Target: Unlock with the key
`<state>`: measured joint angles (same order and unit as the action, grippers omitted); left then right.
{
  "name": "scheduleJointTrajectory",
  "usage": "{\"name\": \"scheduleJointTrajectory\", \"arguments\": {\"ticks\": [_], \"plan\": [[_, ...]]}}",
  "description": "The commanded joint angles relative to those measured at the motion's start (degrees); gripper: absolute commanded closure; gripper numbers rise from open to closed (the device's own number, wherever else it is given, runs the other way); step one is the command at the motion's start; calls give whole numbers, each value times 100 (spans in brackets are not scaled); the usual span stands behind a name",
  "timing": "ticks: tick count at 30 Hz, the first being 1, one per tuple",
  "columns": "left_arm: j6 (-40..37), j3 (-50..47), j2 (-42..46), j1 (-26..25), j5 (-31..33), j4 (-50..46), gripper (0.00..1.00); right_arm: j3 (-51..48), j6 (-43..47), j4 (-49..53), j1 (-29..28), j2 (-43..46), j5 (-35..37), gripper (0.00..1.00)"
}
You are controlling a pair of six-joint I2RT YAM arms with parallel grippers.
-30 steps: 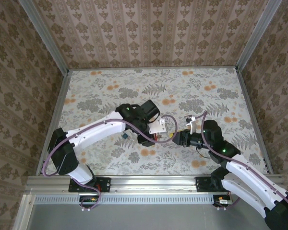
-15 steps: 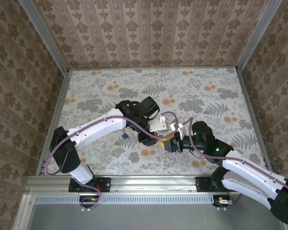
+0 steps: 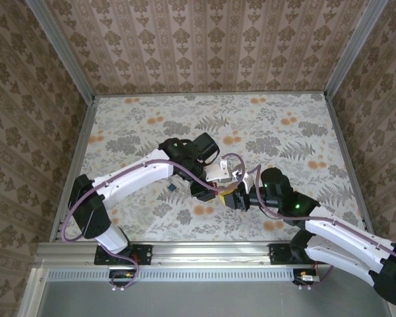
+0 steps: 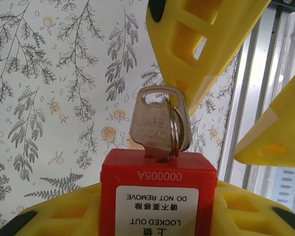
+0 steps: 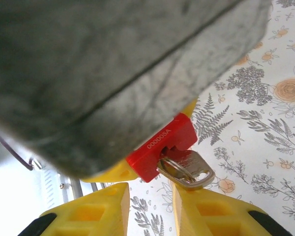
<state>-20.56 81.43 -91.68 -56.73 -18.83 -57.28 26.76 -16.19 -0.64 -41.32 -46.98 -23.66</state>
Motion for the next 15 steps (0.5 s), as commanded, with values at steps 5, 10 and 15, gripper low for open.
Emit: {"name": "scheduleJointTrajectory", "arguments": {"ticks": [5,10,15], "plan": [[69,-68,43,-220,-18,-114,75,265,45,50,-9,146,985,67],[86,-136,41,-326,56,-57,75,64,-65,-57,-6,347,1060,60],[112,-163,96,-365,60,19,75,-87,-49,-184,-3,443,1084,59]]}}
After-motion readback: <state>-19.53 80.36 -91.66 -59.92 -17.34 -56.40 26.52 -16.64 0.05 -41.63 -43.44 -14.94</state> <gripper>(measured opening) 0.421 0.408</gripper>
